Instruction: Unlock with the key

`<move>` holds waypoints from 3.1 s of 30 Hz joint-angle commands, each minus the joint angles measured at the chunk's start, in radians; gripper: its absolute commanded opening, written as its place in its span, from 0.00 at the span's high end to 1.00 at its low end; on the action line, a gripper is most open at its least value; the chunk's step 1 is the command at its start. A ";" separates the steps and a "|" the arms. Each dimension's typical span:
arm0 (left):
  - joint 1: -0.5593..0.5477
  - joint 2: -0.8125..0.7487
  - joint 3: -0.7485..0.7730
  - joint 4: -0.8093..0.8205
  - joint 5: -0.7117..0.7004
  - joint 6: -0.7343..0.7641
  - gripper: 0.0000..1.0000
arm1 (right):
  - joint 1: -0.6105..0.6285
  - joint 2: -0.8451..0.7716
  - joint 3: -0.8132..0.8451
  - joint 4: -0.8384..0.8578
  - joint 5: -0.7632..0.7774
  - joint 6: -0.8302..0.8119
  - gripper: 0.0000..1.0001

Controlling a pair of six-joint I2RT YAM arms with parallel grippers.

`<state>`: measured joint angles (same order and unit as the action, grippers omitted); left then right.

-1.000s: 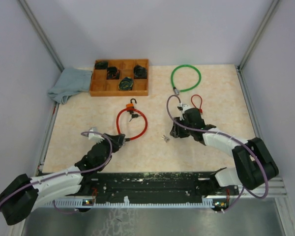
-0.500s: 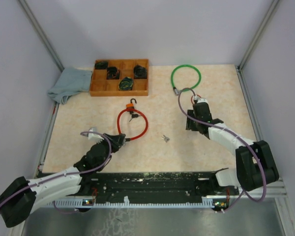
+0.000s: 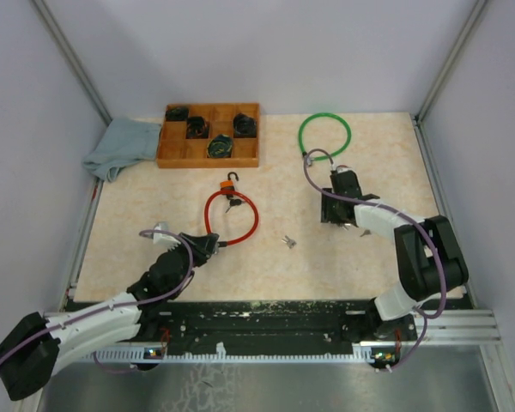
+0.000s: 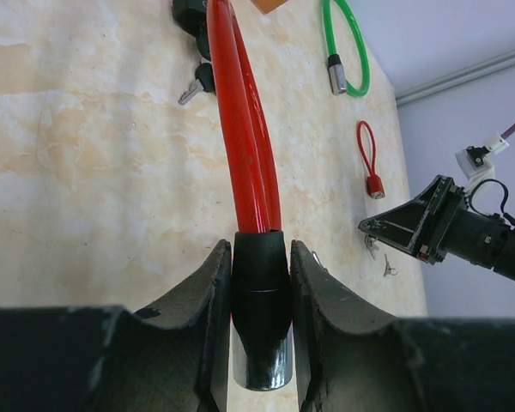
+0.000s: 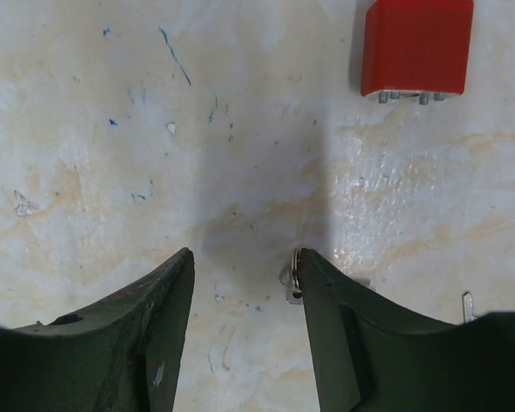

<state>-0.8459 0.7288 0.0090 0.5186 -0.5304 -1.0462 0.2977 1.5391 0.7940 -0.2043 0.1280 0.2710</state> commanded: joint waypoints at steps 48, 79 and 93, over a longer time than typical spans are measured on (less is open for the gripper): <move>-0.004 0.228 0.126 -0.394 0.147 -0.148 0.47 | 0.007 -0.091 -0.088 -0.020 0.155 0.196 0.68; 0.088 0.184 0.411 -0.312 0.449 0.379 0.13 | 0.206 -0.337 -0.141 0.239 -0.060 -0.077 1.00; 0.136 0.317 0.456 -0.036 0.732 0.423 0.16 | 0.381 -0.492 -0.301 0.686 -0.204 -0.282 1.00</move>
<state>-0.7223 1.0237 0.4278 0.3519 0.0982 -0.6537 0.6598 1.0973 0.5072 0.2687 -0.0158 0.0528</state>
